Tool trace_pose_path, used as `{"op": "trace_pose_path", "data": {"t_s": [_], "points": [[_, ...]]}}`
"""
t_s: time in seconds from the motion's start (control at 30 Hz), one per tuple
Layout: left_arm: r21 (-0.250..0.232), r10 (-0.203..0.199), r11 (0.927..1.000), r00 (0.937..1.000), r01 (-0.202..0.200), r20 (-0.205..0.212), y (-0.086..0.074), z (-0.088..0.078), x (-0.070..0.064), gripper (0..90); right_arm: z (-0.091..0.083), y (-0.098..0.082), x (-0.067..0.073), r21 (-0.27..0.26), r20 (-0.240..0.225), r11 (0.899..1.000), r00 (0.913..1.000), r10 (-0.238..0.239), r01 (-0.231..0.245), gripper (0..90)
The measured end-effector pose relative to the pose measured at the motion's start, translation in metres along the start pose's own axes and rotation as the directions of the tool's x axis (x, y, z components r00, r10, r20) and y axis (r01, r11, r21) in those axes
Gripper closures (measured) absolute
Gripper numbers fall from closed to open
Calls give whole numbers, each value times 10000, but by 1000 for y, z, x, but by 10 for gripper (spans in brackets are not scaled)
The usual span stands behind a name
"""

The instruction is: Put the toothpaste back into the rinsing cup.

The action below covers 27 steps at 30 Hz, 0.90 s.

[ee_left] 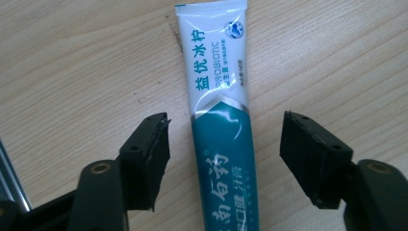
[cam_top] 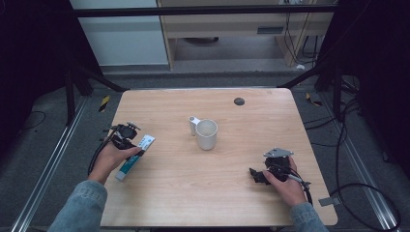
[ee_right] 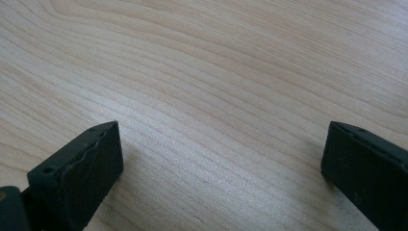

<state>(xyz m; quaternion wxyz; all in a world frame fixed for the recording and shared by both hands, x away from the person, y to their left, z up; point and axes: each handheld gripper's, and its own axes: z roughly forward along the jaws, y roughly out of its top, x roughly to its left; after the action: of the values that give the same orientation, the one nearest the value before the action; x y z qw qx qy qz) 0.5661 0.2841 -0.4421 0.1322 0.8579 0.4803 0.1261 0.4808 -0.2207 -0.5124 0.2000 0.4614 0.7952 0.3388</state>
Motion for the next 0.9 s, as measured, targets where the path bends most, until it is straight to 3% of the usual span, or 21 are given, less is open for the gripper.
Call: {"op": "trace_pose_path", "data": {"t_s": [0.17,0.9], "points": [[259,-97,9996,9999,95,96,3,8,2,404,0,0,0,5,9,10000,10000,-1,1,11],[292,-224,9993,9996,218,177,5,19,3,512,-1,-1,0,3,18,10000,10000,20,-20,11]]}}
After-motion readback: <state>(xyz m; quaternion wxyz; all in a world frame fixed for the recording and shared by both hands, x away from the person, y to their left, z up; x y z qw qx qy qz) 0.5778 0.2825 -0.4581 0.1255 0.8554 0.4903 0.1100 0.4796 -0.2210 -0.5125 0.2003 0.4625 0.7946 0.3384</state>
